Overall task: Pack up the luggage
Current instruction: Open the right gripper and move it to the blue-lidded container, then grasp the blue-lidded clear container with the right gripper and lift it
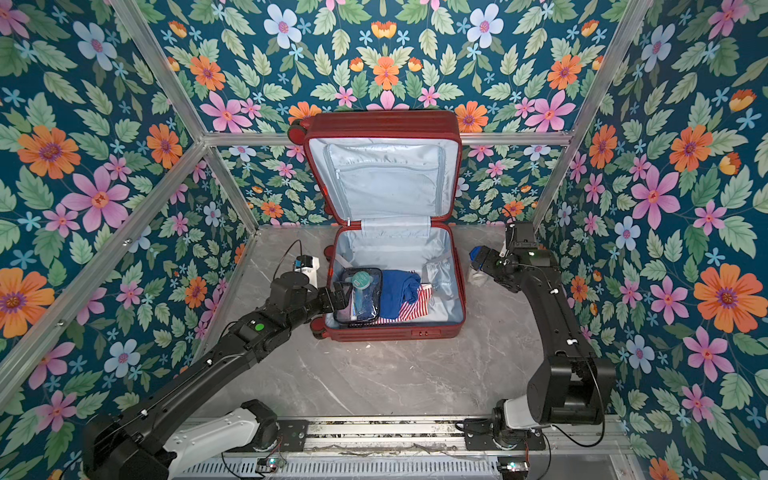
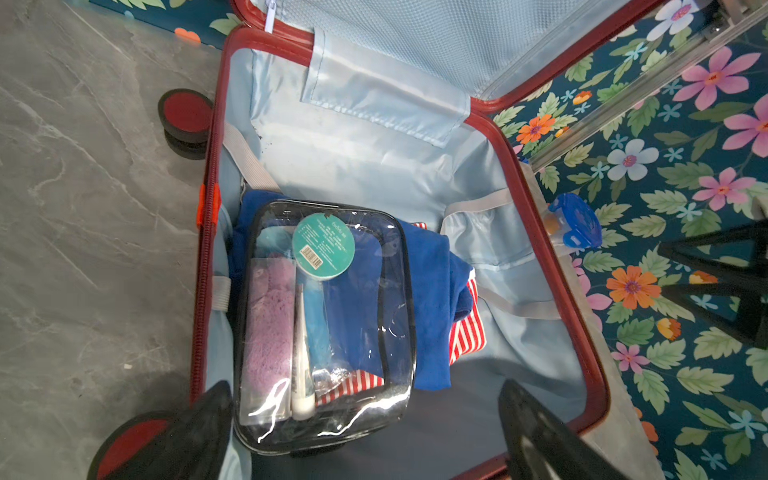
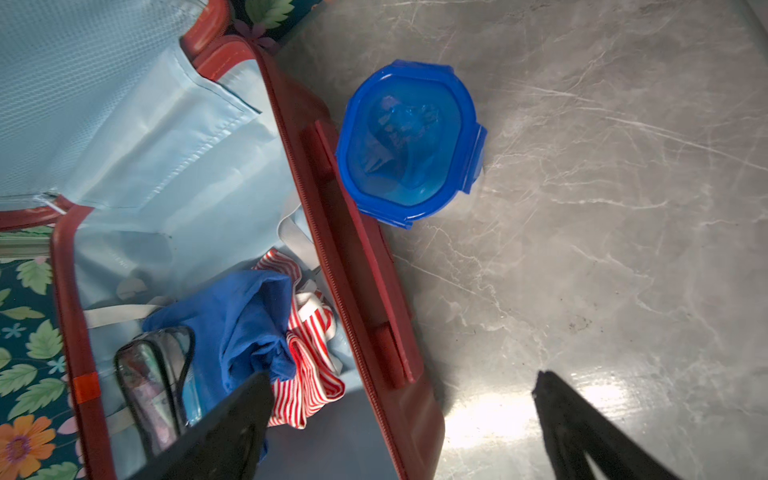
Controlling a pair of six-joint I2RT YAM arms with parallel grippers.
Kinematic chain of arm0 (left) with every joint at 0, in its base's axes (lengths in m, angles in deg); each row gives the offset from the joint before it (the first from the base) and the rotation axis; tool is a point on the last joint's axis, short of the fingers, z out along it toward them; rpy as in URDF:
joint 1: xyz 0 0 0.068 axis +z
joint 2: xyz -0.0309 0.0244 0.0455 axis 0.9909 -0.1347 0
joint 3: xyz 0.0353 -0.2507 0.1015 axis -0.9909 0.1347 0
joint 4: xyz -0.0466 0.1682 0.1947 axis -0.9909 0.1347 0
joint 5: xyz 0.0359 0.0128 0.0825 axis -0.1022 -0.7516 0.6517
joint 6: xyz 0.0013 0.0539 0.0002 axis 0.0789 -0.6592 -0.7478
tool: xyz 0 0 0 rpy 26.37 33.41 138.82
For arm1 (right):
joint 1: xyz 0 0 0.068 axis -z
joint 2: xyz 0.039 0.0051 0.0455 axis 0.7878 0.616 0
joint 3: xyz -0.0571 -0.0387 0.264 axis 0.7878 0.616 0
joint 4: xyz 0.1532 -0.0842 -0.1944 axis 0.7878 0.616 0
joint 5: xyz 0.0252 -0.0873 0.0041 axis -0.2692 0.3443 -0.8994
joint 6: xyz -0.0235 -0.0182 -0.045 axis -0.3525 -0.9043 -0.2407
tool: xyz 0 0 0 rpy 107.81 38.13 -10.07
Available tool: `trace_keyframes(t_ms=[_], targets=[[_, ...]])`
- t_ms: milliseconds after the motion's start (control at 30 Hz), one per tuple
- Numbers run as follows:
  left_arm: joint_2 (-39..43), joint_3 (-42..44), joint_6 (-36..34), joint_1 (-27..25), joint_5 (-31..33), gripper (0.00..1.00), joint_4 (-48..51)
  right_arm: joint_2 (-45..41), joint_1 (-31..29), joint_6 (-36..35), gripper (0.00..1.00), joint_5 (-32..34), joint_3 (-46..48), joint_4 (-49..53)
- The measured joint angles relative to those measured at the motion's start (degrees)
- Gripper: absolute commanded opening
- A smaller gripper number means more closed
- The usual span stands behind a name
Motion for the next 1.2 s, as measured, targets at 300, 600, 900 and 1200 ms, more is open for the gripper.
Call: trace_keyframes(t_ms=[300,600,900,1200], targets=[[-3.26,-0.52,0.44,-4.81,2.82,1.0,-0.59,5.64,0.07,-1.05,0.99,1.99,-4.66,1.42],[-3.26,0.96,1.01,-5.07,3.06,1.0,-2.58,13.22,0.07,-1.14,0.99,1.99,-12.9,2.27],[-2.69,3.76,2.67,-5.14,3.13,1.0,-4.04,19.78,0.07,-1.2,0.99,3.3,-20.04,4.76],[-2.78,4.81,3.78,-5.16,3.19,1.0,-5.49,24.15,0.07,-1.57,0.99,4.15,-24.11,7.19]])
